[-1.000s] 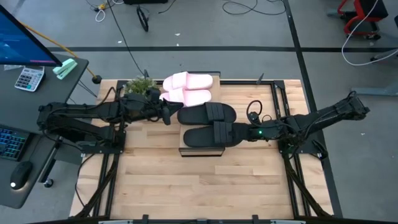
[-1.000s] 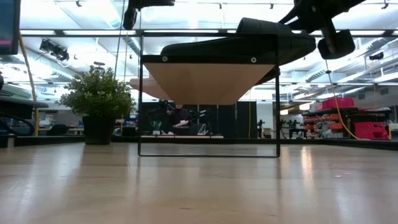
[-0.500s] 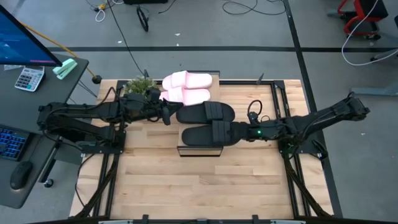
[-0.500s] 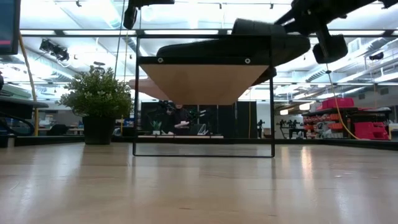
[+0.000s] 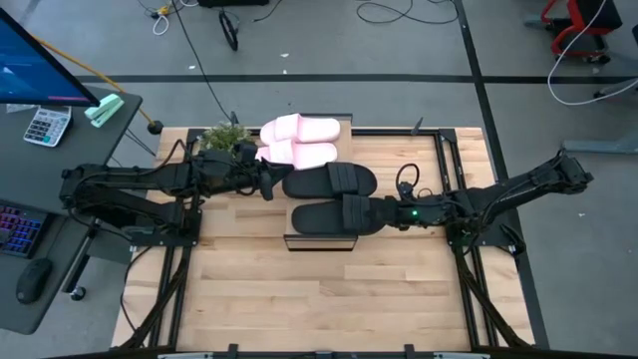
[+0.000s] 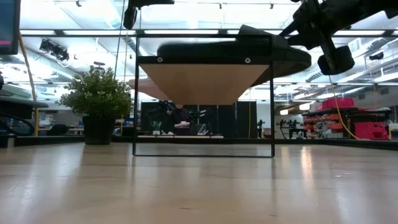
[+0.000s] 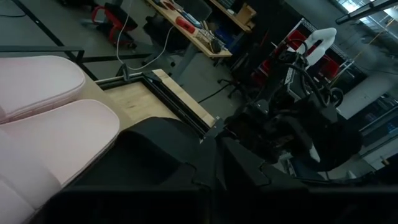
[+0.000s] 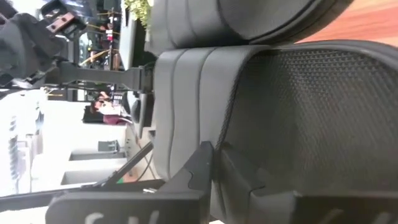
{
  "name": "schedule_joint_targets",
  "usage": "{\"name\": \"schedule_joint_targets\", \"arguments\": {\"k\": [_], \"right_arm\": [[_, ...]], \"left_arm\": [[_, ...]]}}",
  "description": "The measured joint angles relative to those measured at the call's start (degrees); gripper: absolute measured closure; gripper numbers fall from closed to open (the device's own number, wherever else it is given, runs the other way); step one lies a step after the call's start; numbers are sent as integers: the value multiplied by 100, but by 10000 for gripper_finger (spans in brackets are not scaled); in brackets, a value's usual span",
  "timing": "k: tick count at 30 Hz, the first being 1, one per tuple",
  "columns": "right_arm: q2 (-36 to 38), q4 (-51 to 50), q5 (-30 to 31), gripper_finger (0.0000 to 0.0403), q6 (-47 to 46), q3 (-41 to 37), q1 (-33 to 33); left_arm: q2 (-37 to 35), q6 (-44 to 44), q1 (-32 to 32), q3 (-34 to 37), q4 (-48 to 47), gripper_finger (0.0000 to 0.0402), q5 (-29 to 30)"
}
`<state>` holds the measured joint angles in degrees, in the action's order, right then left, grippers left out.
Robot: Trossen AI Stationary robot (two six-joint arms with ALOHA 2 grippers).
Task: Pick and place slides into the shelf
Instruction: Put the black slipper on the shelf, then return to Home Position
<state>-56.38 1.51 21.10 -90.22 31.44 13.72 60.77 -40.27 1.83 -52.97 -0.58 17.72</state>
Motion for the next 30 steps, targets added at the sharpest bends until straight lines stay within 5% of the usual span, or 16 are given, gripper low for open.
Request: {"name": "schedule_joint_targets", "arguments": {"k": [15, 30], "right_arm": [[239, 1, -48, 304, -11, -4, 4], [1934, -1538, -48, 257, 332, -4, 7]], "left_arm": [[0, -4, 61, 0, -4, 364, -7], [0, 20, 63, 0, -4, 372, 2]]}}
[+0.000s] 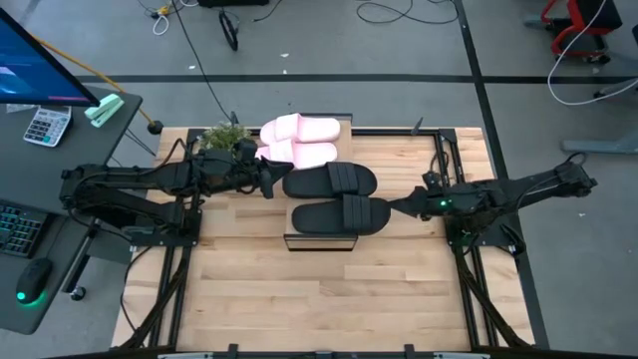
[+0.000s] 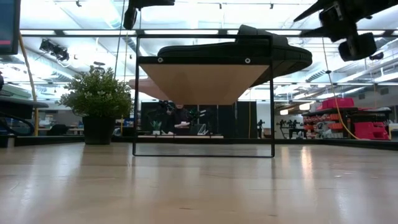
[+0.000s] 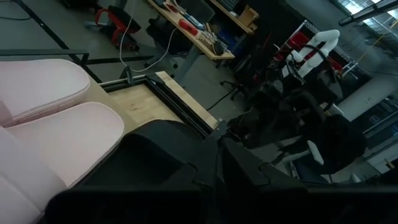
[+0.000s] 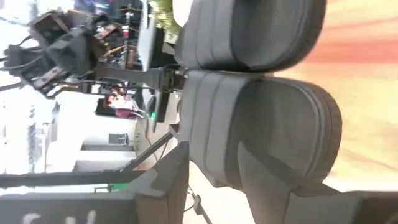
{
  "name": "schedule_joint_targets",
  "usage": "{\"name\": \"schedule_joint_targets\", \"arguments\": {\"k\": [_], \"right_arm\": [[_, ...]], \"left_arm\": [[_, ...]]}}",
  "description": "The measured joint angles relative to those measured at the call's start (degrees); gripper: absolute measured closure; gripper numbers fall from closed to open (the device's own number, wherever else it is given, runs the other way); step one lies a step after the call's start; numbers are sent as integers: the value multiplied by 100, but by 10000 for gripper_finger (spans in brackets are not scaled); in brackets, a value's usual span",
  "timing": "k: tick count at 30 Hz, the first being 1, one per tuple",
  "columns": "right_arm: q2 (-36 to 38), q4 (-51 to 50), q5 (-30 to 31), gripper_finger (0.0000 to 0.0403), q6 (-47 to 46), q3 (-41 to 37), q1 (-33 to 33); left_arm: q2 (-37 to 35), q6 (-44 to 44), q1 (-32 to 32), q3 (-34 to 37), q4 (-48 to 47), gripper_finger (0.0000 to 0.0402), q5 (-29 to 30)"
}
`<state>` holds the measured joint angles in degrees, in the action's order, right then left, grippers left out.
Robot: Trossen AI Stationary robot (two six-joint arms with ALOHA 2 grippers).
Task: Pick and place slides into the shelf
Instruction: Return to Home Position
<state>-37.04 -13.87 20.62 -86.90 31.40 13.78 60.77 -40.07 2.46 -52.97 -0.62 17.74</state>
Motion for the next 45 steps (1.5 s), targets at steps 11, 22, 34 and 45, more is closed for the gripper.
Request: {"name": "schedule_joint_targets", "arguments": {"k": [11, 22, 34, 45], "right_arm": [[564, -188, -2, 390, 1849, 54, 0], [358, -2475, 94, 400, 4490, 1470, 0], [351, -2680, 120, 401, 4439, 1525, -2], [209, -2326, 140, 403, 3907, 1506, -7]], "left_arm": [[-2, 451, -1, 0, -117, 398, -603], [-2, 2129, -498, 0, -186, 400, -836], [-790, 2013, -799, 288, -875, 401, 98], [-2857, 2022, -870, 2913, 1958, 401, 262]]}}
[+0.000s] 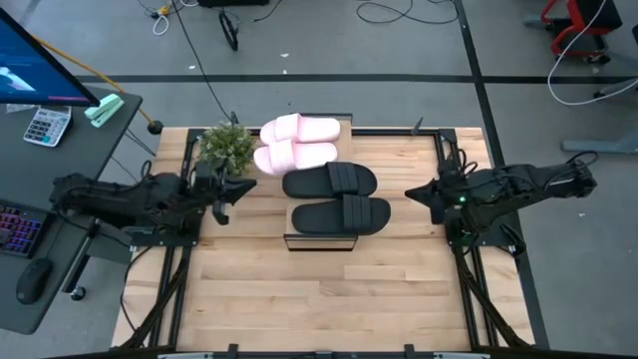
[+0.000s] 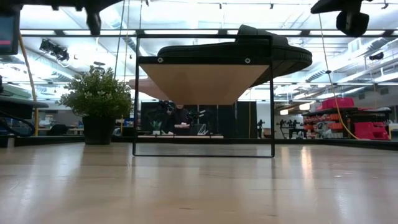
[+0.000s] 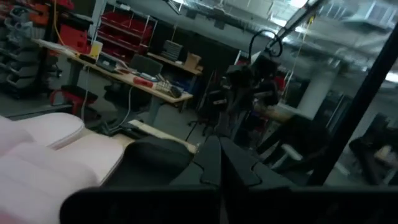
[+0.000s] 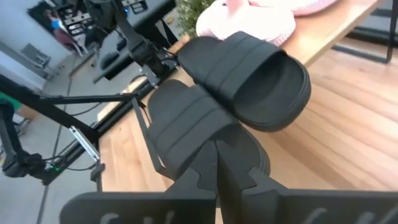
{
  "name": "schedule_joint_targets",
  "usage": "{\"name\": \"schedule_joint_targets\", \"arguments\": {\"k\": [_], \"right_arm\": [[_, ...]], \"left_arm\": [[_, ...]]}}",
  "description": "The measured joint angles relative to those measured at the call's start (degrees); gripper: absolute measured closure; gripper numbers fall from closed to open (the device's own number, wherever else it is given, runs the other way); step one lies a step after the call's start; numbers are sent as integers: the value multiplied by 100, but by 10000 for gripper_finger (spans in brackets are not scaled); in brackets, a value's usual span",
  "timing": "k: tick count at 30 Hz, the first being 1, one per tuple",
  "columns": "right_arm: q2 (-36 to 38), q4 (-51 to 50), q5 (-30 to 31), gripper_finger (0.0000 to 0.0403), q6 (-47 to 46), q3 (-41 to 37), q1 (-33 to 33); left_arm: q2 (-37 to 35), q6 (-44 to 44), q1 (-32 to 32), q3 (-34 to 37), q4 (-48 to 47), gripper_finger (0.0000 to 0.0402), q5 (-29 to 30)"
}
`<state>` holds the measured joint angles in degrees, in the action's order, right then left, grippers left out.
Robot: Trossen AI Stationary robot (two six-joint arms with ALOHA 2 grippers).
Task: Pick and place slides into the shelf
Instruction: Return to Home Position
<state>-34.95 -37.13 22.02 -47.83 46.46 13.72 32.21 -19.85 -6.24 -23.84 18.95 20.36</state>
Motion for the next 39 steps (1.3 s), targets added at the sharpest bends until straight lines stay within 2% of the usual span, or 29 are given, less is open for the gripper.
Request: {"name": "schedule_joint_targets", "arguments": {"k": [11, 20, 28, 39], "right_arm": [[-710, 319, 11, 403, -626, -1, 0], [-1145, 603, 17, 403, -829, -2, -13], [-1289, 607, 172, 403, -1117, -2, -13], [-1321, 604, 216, 403, -1270, -2, -190]], "left_arm": [[-1427, 253, -17, 492, -956, 401, -2], [-2579, 458, -4, 1064, -1128, 401, -10], [-2681, 392, -4, 1376, -1201, 402, -72], [-2708, 208, -4, 2100, -371, 401, -74]]}}
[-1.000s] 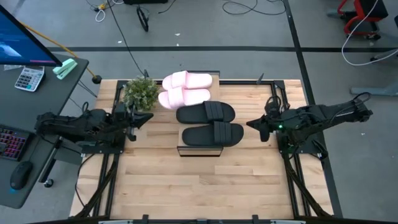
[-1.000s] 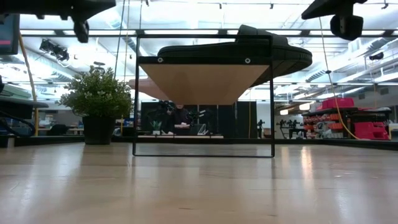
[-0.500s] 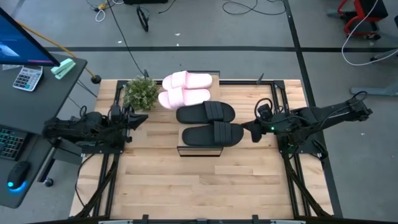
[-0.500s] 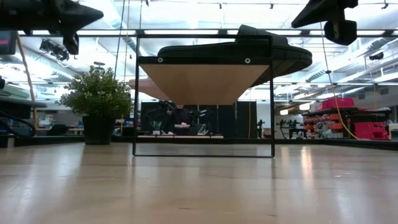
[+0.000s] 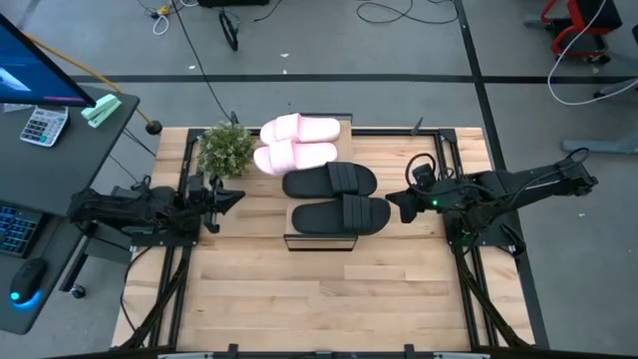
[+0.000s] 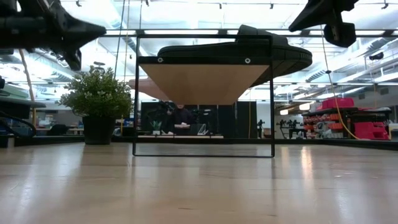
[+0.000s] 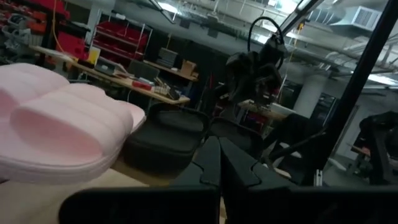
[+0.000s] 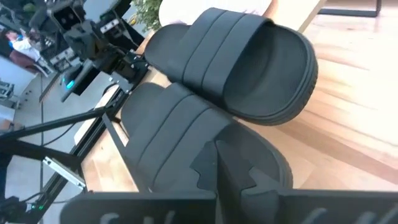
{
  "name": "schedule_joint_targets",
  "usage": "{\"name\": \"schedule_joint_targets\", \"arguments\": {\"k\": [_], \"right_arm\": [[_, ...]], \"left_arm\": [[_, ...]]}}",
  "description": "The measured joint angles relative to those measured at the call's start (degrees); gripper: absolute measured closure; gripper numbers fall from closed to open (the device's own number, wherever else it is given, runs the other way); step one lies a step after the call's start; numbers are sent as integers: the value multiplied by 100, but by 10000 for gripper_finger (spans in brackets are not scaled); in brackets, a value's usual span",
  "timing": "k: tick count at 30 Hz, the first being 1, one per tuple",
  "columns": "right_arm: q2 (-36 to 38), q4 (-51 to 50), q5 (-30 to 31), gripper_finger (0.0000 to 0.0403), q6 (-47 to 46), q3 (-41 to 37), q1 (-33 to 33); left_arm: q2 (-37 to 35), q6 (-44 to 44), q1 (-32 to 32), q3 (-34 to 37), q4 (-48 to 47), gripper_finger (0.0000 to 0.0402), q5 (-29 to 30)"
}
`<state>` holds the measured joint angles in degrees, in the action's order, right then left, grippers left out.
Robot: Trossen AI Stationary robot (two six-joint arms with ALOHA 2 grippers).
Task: Pick and place slides into the shelf
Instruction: Return to Home Position
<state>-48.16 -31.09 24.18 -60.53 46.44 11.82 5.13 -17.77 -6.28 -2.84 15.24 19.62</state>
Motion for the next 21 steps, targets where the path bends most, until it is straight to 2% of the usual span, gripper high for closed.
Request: {"name": "schedule_joint_targets", "arguments": {"k": [3, 15, 21], "right_arm": [[0, 0, 5, 403, 6, 0, -82], [2, -6, -1, 403, 88, 0, -132], [4, -13, -2, 403, 357, 0, -132]], "left_arm": [[0, -12, 0, 234, 240, 401, 7], [7, 196, 4, 231, -53, 399, 4], [7, 63, 4, 233, -909, 400, 4]]}}
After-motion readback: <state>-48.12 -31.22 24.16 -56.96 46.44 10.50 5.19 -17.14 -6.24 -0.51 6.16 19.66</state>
